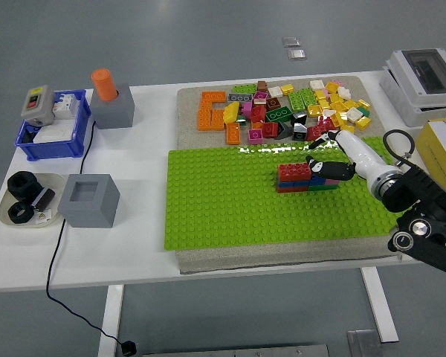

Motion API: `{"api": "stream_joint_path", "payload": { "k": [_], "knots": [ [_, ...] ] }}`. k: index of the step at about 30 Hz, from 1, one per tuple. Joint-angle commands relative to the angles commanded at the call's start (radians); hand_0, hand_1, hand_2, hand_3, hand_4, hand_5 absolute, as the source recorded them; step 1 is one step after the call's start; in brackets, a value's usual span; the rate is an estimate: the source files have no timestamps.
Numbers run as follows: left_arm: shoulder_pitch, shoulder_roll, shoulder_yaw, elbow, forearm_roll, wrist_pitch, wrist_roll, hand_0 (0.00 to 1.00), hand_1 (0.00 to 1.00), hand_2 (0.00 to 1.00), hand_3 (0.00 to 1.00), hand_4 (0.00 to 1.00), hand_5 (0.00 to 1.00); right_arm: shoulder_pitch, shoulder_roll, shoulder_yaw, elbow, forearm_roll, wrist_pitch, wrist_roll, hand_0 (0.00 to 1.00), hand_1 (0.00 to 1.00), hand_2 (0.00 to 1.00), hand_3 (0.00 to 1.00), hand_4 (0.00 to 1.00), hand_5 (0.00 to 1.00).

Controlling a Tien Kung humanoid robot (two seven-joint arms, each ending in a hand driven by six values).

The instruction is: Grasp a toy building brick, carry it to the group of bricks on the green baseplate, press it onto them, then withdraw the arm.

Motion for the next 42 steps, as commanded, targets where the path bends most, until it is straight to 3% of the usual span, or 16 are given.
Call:
{"api": "stream_joint_path", "payload": {
  "k": [12,26,42],
  "knots": [
    [-0.001,-0.001,-0.001,0.000,0.005,-0.001,-0.001,0.827,0.866,0.798,0.661,0.852,0.542,0.006,0.032,-0.078,-0.016,0.029,0.000,0.010,0.998,0.960,0.931,0.658,0.616,0.285],
    [-0.004,-0.002,0.006,0.001,-0.002,-0.003,-0.007,0.827,0.866,0.799,0.659,0.852,0.539,0.009,0.045,-0.089,-0.055,0.043,0.001,0.015,0.998,0.958,0.930,0.658,0.618,0.280],
    [-0.003,-0.003,0.013,0.002,-0.010,-0.004,-0.013,0.827,0.866,0.798,0.654,0.852,0.539,0.008,0.045,-0.084,-0.055,0.040,0.001,0.017,0.998,0.956,0.927,0.658,0.625,0.271]
  ]
}}
